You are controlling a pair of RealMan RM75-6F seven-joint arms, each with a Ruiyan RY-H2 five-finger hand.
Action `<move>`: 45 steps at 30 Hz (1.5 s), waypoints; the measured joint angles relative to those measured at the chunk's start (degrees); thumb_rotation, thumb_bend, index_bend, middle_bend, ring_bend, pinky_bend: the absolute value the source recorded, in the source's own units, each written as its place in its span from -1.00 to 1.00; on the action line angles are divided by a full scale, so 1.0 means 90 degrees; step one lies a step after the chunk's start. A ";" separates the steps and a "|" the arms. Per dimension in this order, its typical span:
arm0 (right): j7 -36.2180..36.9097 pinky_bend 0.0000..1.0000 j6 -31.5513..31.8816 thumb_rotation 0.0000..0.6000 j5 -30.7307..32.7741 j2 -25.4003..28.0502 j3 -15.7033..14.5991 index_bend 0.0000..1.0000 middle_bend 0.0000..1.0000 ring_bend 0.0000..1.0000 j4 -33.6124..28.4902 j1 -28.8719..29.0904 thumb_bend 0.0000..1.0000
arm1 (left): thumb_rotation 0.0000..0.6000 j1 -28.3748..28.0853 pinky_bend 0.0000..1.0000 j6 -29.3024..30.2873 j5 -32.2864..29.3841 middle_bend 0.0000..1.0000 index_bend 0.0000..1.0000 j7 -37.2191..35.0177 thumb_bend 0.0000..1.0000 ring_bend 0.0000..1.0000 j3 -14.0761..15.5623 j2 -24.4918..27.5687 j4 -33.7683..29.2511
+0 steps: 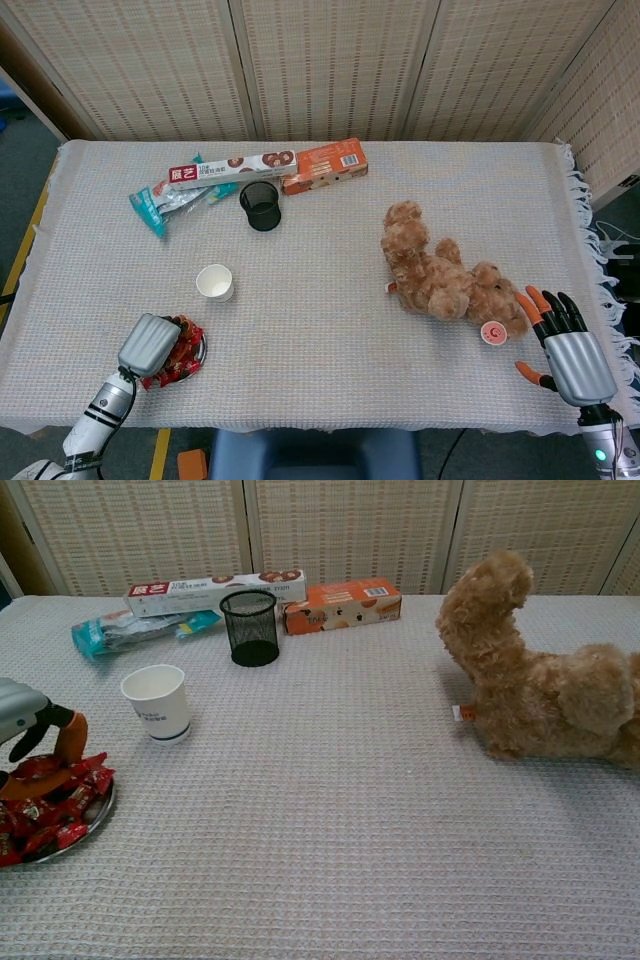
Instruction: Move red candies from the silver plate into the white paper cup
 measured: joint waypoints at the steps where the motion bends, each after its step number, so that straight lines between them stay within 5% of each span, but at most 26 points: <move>1: 0.0001 -1.00 0.0000 1.00 -0.0002 0.0000 -0.0001 -1.00 -1.00 -1.00 -0.0001 0.0000 -0.87 | 1.00 -0.0004 1.00 0.0002 -0.0001 0.43 0.51 -0.0005 0.50 0.37 -0.0007 0.0006 -0.0004; 17: 0.0057 -1.00 0.0059 1.00 0.0022 0.0002 0.0045 -1.00 -1.00 -1.00 -0.0010 -0.0010 -0.87 | 1.00 -0.0843 1.00 -0.0560 -0.0375 0.44 0.51 -0.0069 0.50 0.37 -0.0815 0.0324 -0.0836; 29: 0.0187 -1.00 0.0175 1.00 -0.0046 0.0070 0.0034 -1.00 -1.00 -1.00 -0.0037 -0.0070 -0.87 | 1.00 -0.1645 1.00 -0.1289 -0.1090 0.44 0.51 0.0142 0.51 0.37 -0.1380 -0.0075 -0.0589; 45: 0.0194 -1.00 0.0090 1.00 -0.0030 0.0134 0.0013 -1.00 -1.00 -1.00 -0.0097 -0.0061 -0.87 | 1.00 -0.2013 1.00 -0.1495 -0.1149 0.43 0.49 -0.0170 0.48 0.30 -0.1237 -0.0333 0.0635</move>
